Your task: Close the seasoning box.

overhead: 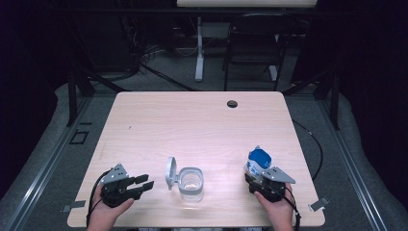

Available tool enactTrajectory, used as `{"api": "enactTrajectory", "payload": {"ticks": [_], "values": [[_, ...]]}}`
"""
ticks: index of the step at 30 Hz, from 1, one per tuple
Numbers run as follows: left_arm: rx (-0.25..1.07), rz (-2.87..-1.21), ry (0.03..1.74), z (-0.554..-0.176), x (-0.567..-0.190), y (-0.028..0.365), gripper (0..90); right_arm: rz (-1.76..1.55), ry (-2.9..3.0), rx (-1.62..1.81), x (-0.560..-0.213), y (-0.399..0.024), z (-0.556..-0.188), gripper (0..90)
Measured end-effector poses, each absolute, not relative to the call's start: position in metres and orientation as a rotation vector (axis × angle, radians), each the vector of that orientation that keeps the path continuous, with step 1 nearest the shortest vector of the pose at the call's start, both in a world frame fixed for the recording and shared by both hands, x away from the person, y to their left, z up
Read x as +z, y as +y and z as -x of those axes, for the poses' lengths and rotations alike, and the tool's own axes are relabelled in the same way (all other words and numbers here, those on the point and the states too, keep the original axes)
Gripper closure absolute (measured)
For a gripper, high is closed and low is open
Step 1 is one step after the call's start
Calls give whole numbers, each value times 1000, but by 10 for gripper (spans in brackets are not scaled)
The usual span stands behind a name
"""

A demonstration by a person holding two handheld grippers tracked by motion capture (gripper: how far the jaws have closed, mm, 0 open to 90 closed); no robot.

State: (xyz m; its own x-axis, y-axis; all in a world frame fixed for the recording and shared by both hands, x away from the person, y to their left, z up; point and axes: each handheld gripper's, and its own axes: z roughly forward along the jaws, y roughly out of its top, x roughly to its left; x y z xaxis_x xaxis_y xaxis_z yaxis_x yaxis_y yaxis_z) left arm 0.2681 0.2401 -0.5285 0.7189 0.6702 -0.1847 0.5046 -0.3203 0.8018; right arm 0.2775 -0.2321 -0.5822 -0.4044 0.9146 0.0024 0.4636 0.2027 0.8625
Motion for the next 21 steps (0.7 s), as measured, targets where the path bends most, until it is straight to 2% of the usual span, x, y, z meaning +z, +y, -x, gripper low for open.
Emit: {"api": "enactTrajectory", "payload": {"ticks": [21], "values": [[232,-2004,893,-269,-529,241,618,-1265,1942,1147,-583,-233,-277,421]]}}
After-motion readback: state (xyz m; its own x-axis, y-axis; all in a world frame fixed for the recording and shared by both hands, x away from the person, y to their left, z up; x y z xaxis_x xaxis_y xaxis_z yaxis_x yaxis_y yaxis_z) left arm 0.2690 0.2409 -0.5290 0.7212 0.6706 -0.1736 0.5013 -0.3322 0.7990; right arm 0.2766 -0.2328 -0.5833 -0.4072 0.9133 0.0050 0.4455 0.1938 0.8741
